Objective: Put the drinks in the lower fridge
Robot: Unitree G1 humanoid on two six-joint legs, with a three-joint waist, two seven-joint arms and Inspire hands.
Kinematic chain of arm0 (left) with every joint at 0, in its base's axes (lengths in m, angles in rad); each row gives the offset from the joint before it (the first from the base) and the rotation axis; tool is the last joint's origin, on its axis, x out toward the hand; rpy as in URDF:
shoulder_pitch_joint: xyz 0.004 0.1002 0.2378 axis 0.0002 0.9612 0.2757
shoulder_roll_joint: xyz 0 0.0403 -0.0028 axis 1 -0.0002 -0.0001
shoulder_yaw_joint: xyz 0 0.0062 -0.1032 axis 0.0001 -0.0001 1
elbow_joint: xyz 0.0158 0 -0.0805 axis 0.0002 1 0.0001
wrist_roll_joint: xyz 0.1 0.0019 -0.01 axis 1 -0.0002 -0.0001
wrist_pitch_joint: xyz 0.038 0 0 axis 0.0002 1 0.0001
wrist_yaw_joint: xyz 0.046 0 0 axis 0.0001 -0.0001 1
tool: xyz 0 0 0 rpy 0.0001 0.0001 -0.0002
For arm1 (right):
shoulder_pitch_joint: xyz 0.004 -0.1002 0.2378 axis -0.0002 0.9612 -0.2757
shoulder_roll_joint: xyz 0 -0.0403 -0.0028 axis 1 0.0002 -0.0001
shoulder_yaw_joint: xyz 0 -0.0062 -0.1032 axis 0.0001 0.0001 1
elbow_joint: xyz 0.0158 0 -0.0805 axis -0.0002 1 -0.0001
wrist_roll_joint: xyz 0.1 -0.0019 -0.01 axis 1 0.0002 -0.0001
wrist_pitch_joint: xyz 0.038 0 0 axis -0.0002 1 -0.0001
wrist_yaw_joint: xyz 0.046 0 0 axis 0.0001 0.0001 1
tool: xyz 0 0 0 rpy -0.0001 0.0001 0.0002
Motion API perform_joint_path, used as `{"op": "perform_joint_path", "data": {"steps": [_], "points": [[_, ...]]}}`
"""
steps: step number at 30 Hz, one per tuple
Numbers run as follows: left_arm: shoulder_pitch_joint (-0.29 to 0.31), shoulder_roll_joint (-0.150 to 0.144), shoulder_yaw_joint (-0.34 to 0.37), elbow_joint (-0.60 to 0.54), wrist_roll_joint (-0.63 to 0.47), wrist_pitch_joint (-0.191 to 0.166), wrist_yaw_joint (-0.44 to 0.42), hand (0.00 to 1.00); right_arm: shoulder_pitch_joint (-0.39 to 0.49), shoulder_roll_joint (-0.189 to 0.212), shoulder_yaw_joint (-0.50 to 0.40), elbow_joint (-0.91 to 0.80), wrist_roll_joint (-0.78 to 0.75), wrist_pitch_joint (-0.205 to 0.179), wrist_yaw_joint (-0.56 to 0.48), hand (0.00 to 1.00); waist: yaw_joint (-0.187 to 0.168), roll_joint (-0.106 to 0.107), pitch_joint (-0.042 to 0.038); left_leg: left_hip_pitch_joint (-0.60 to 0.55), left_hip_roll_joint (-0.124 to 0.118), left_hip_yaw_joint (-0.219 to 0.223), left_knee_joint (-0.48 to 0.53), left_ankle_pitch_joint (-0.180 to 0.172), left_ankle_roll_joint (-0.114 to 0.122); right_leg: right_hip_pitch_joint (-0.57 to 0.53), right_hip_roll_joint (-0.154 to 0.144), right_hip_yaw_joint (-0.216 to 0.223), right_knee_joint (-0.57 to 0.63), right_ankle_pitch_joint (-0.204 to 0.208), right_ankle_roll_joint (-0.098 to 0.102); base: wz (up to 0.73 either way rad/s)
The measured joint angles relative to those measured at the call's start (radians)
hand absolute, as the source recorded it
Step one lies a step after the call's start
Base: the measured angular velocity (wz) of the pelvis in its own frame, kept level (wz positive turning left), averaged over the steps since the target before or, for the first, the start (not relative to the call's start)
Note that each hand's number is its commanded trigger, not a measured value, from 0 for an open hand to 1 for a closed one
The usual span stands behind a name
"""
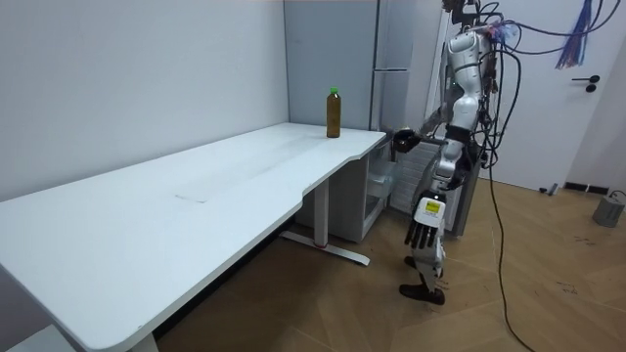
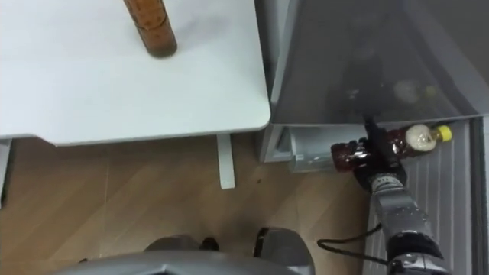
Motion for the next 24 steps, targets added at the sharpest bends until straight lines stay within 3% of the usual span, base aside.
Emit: {"op": "perform_joint_path", "data": {"steps": [3,6,12,16,24], "points": [[-0.049,0.003,-0.026,0.022,0.000,0.000,0.000,0.00,-0.078,-0.011,-0.001,0.061,0.031,-0.017,-0.016,1.00,0.014,0.001,0.0030,-0.075,-0.014,0.006,0.010,0.026,0.012,-0.094,-0.017,0.007,0.044,0.004,0.002,0.02],[-0.072,0.008,-0.032,0.036,-0.001,0.001,0.001,0.00,-0.152,-0.017,-0.003,0.138,0.043,-0.021,-0.035,1.00,0.051,-0.009,0.0094,-0.145,-0.015,0.015,0.046,0.028,0.012,-0.175,-0.025,0.019,0.098,0.004,-0.007,-0.01],[-0.106,0.018,-0.080,0.052,-0.001,0.001,0.018,0.00,-0.235,-0.022,-0.003,0.150,0.045,-0.021,-0.053,1.00,0.074,-0.021,0.0167,-0.278,-0.027,0.001,0.120,0.027,0.009,-0.317,-0.070,-0.001,0.213,-0.032,-0.027,0.20],[-0.154,0.029,-0.130,0.070,-0.002,-0.002,0.028,0.00,-0.284,-0.043,0.000,0.150,0.047,-0.021,-0.056,1.00,0.107,-0.024,0.0194,-0.355,-0.021,-0.003,0.172,0.014,0.002,-0.389,-0.068,0.000,0.260,-0.045,-0.037,0.07],[-0.178,0.033,-0.162,0.072,-0.042,-0.022,0.047,0.00,-0.356,-0.078,0.005,0.147,0.040,-0.033,-0.064,1.00,0.118,-0.032,0.0256,-0.513,-0.005,-0.014,0.320,-0.038,-0.002,-0.528,-0.075,-0.011,0.377,-0.088,-0.050,0.04]]}}
